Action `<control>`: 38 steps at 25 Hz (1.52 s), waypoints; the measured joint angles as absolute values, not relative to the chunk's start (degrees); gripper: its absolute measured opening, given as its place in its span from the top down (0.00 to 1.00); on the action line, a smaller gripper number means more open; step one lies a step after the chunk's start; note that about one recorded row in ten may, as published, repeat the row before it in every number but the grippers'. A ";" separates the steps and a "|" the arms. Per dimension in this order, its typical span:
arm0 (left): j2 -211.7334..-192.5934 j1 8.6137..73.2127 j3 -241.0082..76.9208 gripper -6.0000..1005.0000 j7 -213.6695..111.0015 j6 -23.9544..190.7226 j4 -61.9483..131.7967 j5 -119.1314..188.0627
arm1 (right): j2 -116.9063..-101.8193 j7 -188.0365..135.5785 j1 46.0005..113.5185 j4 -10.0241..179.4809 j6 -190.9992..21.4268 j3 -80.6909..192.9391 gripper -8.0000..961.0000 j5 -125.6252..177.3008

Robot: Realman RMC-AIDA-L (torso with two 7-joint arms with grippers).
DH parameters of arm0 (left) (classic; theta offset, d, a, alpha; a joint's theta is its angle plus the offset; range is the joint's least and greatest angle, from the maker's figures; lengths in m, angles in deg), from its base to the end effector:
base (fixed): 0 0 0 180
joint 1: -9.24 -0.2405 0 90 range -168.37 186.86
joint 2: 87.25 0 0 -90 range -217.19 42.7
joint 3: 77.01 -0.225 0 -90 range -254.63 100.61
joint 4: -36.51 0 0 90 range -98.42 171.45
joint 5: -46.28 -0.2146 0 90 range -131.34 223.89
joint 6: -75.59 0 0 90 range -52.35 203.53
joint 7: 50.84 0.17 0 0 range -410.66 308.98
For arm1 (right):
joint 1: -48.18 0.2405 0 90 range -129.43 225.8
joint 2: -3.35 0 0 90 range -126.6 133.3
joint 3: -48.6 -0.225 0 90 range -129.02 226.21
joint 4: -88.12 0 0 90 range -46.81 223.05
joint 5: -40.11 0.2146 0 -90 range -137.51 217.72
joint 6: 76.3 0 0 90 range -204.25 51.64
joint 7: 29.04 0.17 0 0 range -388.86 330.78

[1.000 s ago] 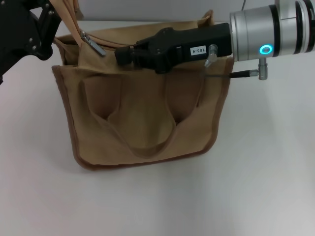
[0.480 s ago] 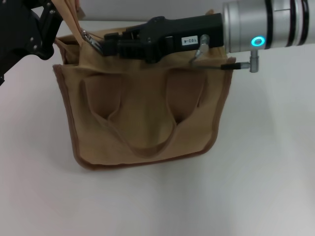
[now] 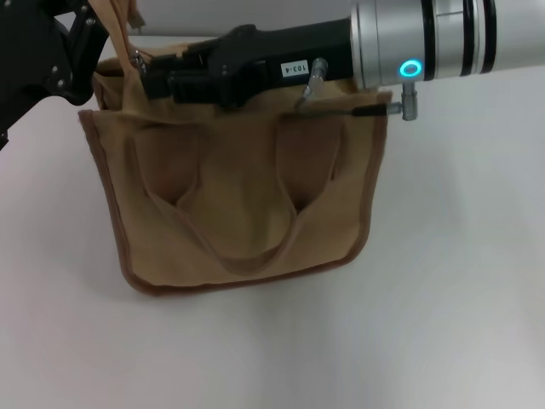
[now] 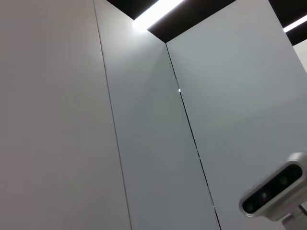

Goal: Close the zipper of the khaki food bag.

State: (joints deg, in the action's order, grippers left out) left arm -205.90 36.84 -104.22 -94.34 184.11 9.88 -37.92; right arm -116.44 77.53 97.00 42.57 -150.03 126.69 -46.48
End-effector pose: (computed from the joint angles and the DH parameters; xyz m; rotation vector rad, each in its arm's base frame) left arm -0.1981 0.3092 0.0705 -2.0774 0.1144 -1.3277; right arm 0.0223 0.3649 -0.0627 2.9327 -0.5296 -0.8523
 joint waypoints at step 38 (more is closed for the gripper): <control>-205.65 36.23 -103.17 0.97 -93.90 184.12 11.64 -36.47 | -116.03 81.17 92.41 35.59 -150.67 129.10 0.97 -50.26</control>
State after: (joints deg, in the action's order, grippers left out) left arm -205.65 36.23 -103.17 -93.90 184.12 11.64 -36.47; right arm -116.03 81.17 92.41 35.59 -150.67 129.10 -50.26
